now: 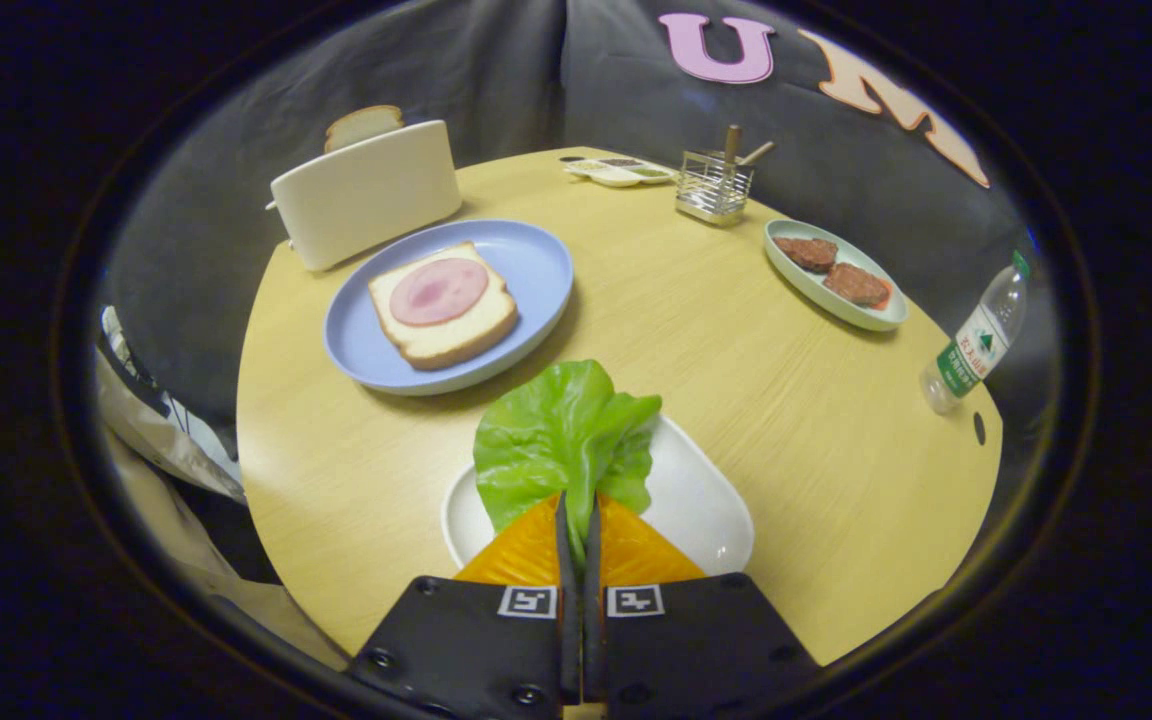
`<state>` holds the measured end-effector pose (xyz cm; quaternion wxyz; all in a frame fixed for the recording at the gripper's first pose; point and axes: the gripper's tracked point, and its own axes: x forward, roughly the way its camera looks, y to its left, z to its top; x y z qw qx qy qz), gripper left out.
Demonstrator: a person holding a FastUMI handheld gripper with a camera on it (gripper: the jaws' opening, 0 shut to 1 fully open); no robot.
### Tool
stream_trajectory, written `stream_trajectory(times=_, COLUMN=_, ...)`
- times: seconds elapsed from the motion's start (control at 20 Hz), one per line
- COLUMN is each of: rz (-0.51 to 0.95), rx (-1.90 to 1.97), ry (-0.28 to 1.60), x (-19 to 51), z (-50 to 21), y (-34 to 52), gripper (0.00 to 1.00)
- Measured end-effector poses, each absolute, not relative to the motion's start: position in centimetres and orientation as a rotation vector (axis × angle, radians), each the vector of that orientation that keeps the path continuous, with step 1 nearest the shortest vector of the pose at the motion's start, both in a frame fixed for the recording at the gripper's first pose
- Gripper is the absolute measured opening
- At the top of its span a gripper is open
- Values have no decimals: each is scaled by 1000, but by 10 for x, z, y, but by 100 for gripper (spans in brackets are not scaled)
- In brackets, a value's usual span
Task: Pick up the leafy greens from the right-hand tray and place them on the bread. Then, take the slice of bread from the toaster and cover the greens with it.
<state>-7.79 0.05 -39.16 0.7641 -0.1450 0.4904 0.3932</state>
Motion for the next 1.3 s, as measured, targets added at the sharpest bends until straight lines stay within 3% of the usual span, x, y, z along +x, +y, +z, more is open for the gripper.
stream_trajectory(times=0.6, rz=828, rx=-312, ry=960, x=-62, z=-318, y=41, gripper=4)
stream_trajectory(times=1.3, rz=952, rx=-343, ry=934, x=-63, z=-306, y=134, gripper=5)
